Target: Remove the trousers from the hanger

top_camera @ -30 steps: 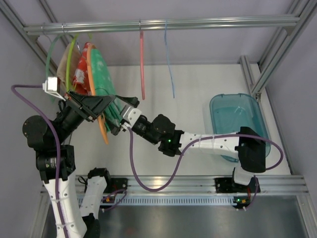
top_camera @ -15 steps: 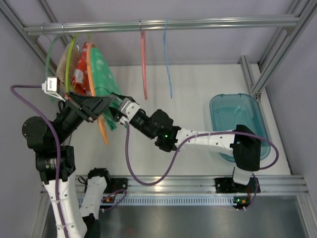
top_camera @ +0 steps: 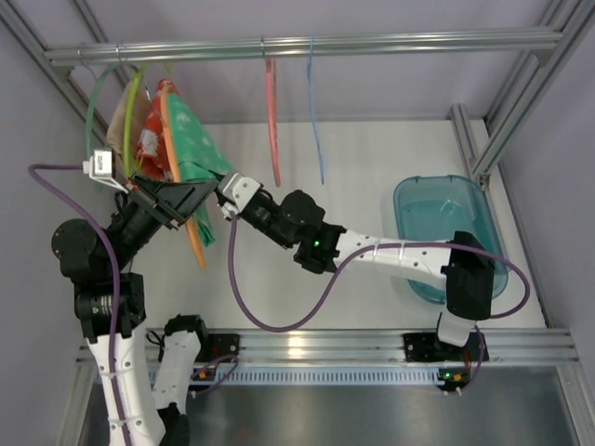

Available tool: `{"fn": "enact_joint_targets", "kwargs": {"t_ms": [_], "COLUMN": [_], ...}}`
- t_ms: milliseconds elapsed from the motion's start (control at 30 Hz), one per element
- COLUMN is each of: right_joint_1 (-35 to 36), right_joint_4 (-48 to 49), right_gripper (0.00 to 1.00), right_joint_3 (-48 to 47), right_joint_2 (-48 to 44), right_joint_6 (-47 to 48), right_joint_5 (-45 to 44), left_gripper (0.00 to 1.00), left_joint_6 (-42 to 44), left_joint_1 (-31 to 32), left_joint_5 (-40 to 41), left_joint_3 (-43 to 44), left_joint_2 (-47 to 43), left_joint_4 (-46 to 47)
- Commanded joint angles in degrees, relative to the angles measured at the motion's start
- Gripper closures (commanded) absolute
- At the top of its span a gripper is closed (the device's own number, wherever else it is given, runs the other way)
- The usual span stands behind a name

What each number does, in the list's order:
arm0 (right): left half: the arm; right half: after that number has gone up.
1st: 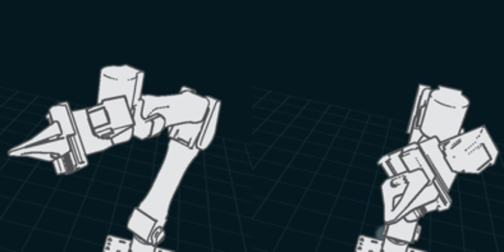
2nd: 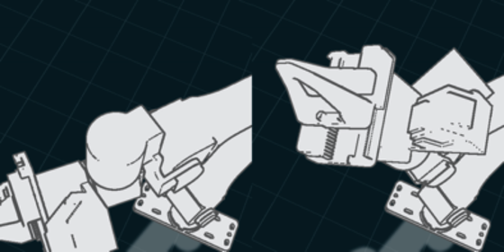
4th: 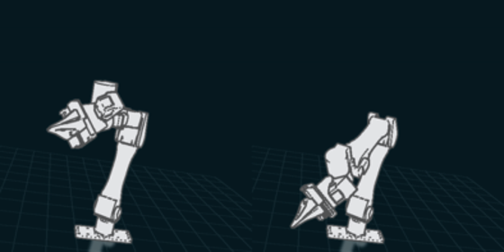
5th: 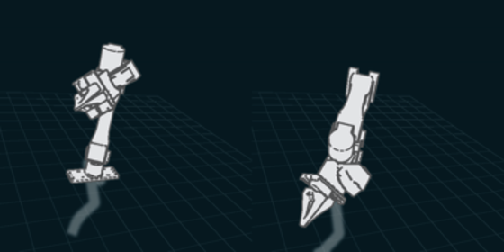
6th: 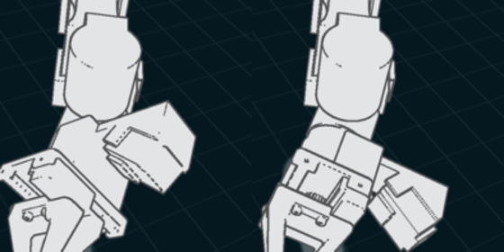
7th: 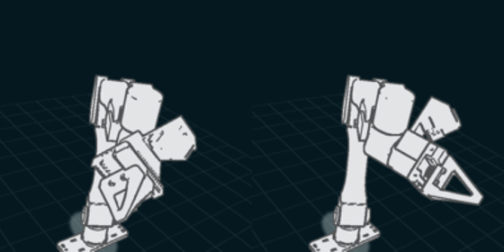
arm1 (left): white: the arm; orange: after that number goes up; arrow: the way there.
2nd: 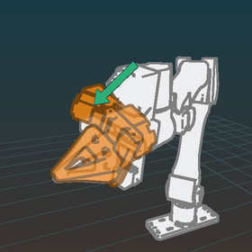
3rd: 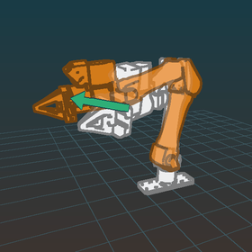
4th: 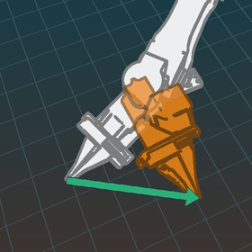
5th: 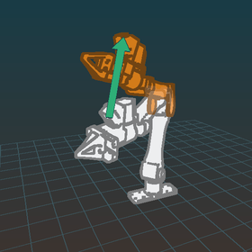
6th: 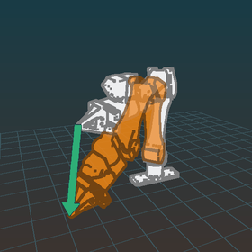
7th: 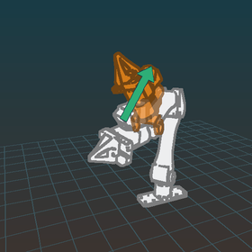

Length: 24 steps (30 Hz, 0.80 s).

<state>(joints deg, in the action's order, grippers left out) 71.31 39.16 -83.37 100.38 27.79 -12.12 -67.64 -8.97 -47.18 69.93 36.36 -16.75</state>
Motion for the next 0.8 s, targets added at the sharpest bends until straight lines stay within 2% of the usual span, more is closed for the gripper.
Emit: {"fn": "enact_joint_targets", "kwargs": {"t_ms": [0, 133, 233, 467, 767], "right_joint_1": [-1.26, -2.48, -3.37, -4.33, -5.48], "right_joint_4": [-1.27, -6.98, -9.88, -13.31, -14.37], "right_gripper": [1.00, 1.00, 1.00, 1.00, 1.00], "right_joint_3": [-3.90, -4.60, -5.57, -9.43, -17.78], "right_joint_2": [-7.38, -12.12, -14.59, -16.97, -16.18], "right_joint_6": [-3.44, -12.64, -15.21, -17.86, -16.72], "right_joint_5": [-1.93, -2.91, -3.26, -3.26, -3.35], "left_gripper": [1.00, 1.00, 1.00, 1.00, 1.00], "left_joint_6": [3.21, 4.61, 5.84, 8.22, 13.67], "left_joint_1": [-0.17, -0.08, -0.08, -0.08, -0.08], "left_joint_5": [1.12, -0.63, -1.95, -4.06, -3.36], "left_joint_3": [-2.95, -10.15, -15.25, -21.94, -27.30], "left_joint_2": [-1.90, -3.40, -4.71, -7.53, -11.31], "left_joint_4": [9.55, 11.38, 11.74, 11.74, 3.93]}}
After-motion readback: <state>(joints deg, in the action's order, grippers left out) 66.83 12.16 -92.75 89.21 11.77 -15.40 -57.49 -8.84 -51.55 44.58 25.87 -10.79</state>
